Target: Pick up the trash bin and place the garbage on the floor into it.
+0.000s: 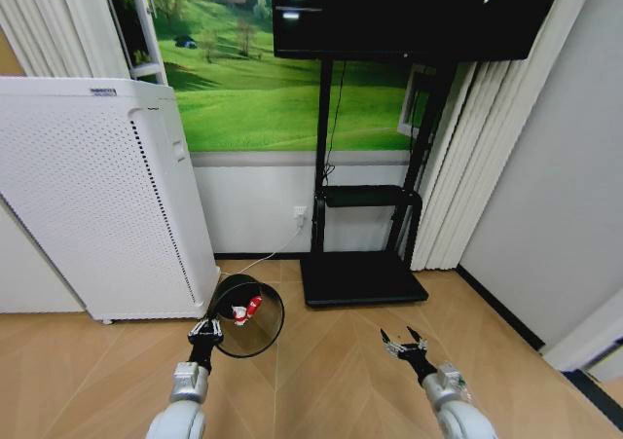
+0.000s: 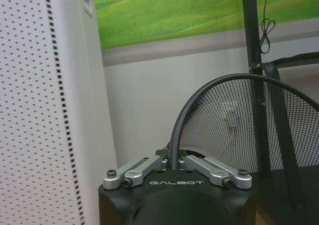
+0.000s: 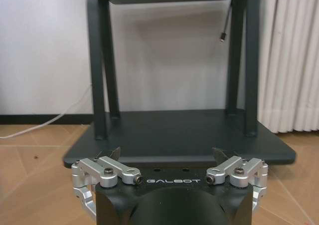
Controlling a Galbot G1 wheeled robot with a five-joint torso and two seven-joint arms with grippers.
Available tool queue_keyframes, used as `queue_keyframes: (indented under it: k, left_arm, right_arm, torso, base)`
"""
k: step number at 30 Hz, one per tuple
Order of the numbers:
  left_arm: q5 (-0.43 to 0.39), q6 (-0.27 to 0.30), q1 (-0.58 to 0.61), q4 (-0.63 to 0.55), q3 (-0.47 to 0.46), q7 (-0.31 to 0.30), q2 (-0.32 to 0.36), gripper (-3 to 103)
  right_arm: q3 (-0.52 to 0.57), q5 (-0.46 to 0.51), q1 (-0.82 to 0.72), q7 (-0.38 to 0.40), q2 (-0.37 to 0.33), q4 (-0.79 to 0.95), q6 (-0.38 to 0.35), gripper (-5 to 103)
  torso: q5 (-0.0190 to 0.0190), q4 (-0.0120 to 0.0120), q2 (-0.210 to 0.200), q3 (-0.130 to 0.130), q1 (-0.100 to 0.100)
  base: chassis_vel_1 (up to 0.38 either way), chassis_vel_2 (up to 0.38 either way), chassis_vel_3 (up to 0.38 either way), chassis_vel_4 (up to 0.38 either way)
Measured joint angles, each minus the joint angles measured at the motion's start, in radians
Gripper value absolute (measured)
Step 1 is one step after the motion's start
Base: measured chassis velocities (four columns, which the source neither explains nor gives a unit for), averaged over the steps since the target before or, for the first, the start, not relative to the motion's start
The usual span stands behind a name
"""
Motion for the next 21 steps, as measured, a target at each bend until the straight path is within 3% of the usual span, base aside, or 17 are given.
queue_keyframes:
  k: [14, 18, 21]
  left_arm:
    - [0.017, 0.005, -0.014, 0.017, 0.013, 0.0, -0.02, 3]
    - [0.022, 0.006, -0.02, 0.026, 0.013, 0.0, -0.026, 3]
    - [0.024, 0.006, -0.023, 0.033, 0.013, 0.0, -0.028, 3]
  right_arm:
    - [-0.029, 0.002, 0.055, 0.003, -0.024, -0.123, 0.025, 100]
    - [-0.046, -0.024, 0.075, 0.025, -0.026, -0.151, 0.022, 100]
    - [-0.064, -0.05, 0.091, 0.035, -0.034, -0.169, 0.008, 100]
  torso:
    - [-0.0004, -0.0002, 0.0, 0.0, 0.0]
    - [0.0, -0.0014, 0.0, 0.0, 0.0]
    - [0.0002, 0.0001, 0.0, 0.0, 0.0]
  base:
    - [-0.252, -0.277, 0.229, 0.292]
    - [-0.23, -0.28, 0.275, 0.191]
    - [-0.14, -0.164, 0.151, 0.091]
